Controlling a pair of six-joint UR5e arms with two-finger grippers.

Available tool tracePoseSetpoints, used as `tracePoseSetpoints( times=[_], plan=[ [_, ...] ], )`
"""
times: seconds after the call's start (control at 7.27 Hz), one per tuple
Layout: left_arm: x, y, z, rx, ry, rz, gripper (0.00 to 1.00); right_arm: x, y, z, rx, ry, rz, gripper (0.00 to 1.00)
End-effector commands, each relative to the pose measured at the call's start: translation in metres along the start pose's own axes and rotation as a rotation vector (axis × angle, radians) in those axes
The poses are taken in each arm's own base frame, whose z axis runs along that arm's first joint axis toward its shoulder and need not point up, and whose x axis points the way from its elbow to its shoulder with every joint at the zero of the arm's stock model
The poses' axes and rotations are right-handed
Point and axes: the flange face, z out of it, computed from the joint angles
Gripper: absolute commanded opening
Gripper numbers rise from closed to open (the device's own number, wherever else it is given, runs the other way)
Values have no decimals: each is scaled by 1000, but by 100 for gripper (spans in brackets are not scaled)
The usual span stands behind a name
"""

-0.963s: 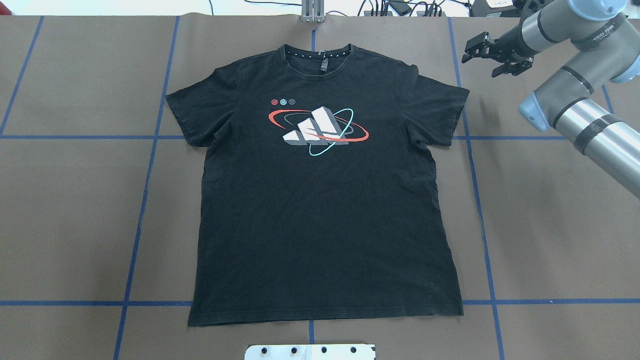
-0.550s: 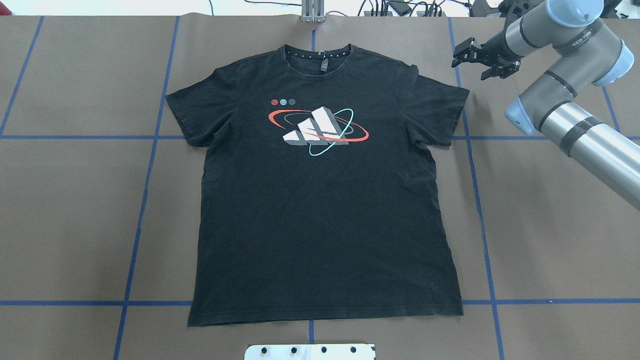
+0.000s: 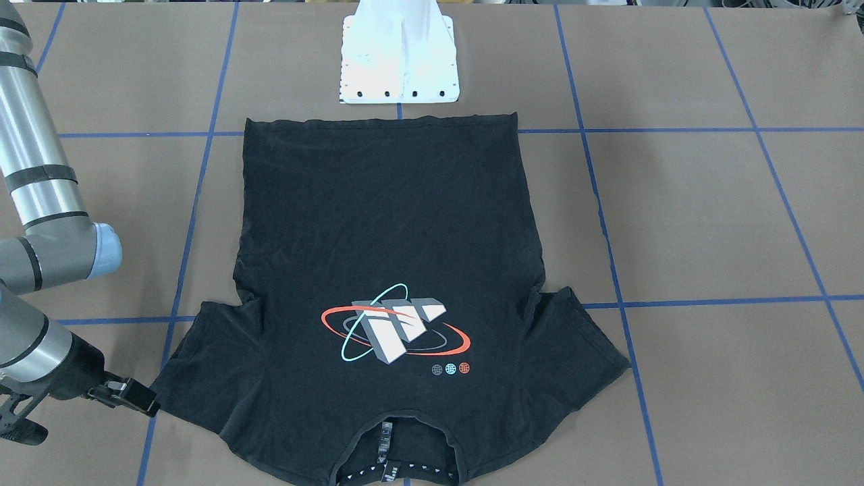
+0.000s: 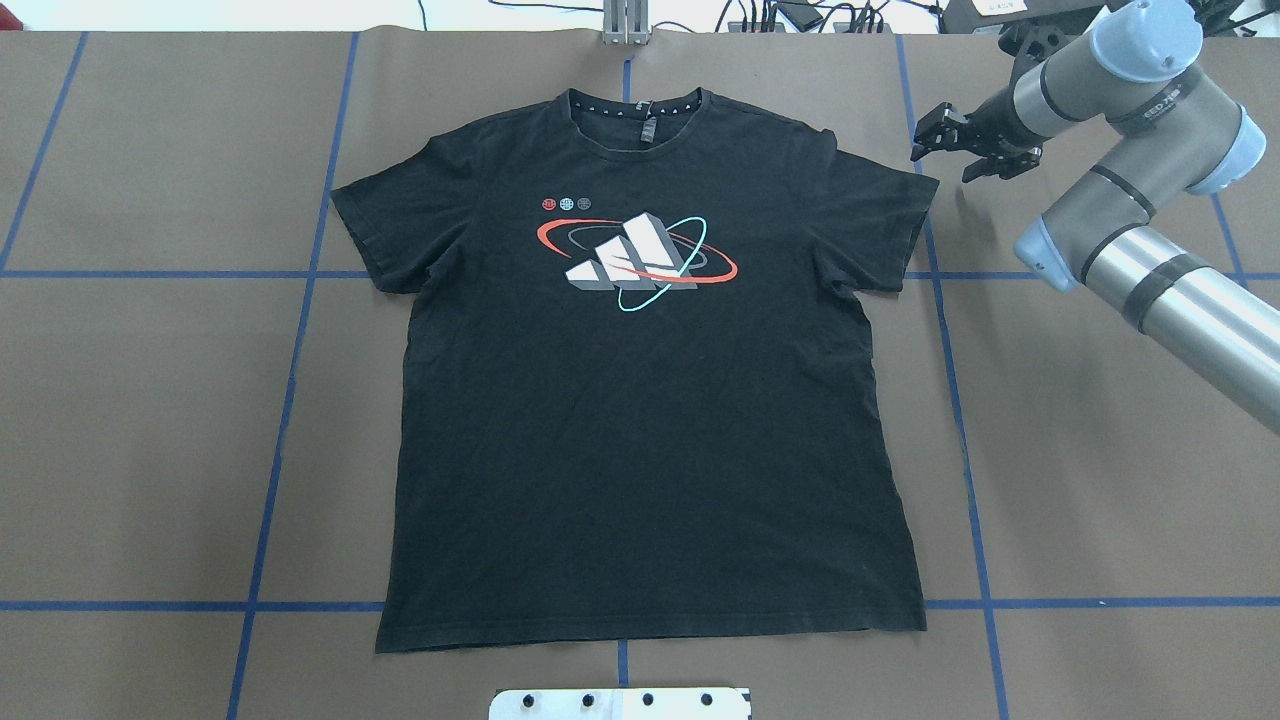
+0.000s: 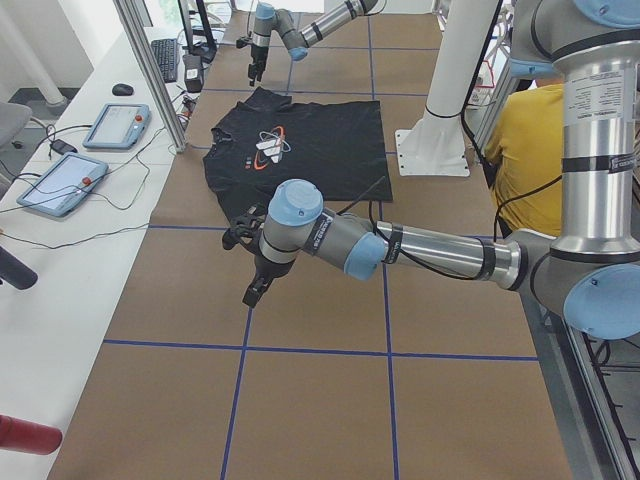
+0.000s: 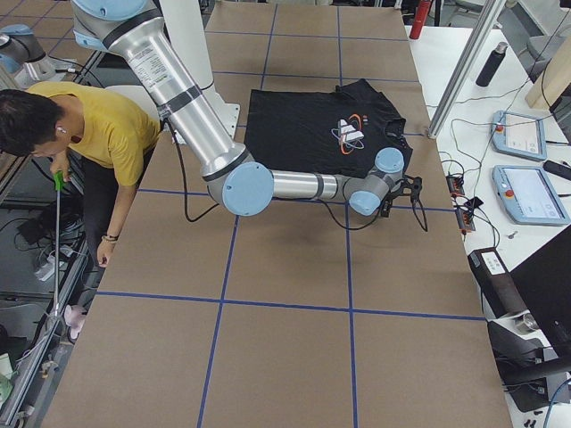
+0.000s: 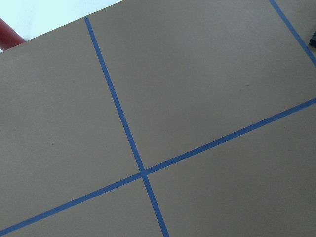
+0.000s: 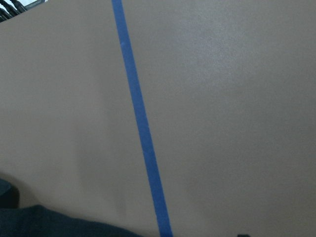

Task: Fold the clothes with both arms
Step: 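Move the right gripper in toward the shirt's shoulder farthest from the robot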

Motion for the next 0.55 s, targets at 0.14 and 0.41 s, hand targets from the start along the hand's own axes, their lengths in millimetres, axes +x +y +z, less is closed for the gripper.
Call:
tracePoseSetpoints(
  times=[0.14,0.41],
  plan=[
    [1,0,-1,2,0,0,100,1,6,6,-6,3,-3,68],
    [1,0,-1,2,0,0,99,0,6,5,-5,2,-3,44]
  ],
)
